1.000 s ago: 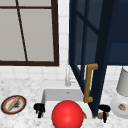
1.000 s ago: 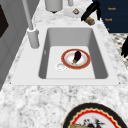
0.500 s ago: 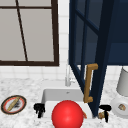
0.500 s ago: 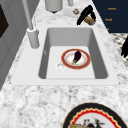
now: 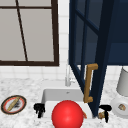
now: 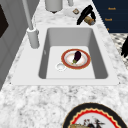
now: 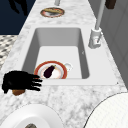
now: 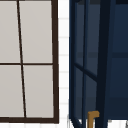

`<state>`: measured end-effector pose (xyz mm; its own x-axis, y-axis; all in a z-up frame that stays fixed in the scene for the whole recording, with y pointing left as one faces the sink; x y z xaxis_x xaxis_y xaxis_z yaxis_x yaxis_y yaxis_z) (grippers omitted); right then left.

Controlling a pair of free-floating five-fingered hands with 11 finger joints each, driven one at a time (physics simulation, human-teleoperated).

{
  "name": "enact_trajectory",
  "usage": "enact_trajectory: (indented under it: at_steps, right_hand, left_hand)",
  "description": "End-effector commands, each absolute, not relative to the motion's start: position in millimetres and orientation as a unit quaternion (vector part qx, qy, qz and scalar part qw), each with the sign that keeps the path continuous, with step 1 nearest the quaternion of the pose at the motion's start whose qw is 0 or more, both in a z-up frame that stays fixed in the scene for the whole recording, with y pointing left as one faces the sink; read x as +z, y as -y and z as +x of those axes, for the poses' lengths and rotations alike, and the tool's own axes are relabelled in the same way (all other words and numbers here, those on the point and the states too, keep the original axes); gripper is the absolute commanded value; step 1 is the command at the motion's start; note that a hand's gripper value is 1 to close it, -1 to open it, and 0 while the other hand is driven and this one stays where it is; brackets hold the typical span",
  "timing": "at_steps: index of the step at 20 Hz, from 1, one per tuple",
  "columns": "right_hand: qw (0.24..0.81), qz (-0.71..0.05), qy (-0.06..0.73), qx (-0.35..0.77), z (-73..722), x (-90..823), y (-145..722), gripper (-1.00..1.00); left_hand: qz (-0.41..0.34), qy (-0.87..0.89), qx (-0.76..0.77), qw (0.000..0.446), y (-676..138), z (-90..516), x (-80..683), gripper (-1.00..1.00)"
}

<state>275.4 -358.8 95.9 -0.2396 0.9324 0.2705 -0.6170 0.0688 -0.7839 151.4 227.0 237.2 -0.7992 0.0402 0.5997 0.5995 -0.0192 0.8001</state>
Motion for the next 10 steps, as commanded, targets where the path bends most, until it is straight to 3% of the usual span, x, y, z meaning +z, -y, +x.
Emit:
enact_trajectory:
  at_steps: [1,2,10]
  right_hand:
    - [0.584,-0.198,0.414,0.669,275.0,67.6,358.8,-1.00]
    - [0.584,-0.194,0.419,0.667,275.5,71.6,357.7,1.00]
    - [0.571,-0.238,0.474,0.627,267.8,100.2,359.5,1.00]
  left_hand:
    - [-0.239,0.669,-0.673,0.208,-227.0,151.4,237.2,0.00]
    - [-0.239,0.669,-0.673,0.208,-227.0,151.4,237.2,0.00]
    - [-0.239,0.669,-0.673,0.208,-227.0,151.4,237.2,0.00]
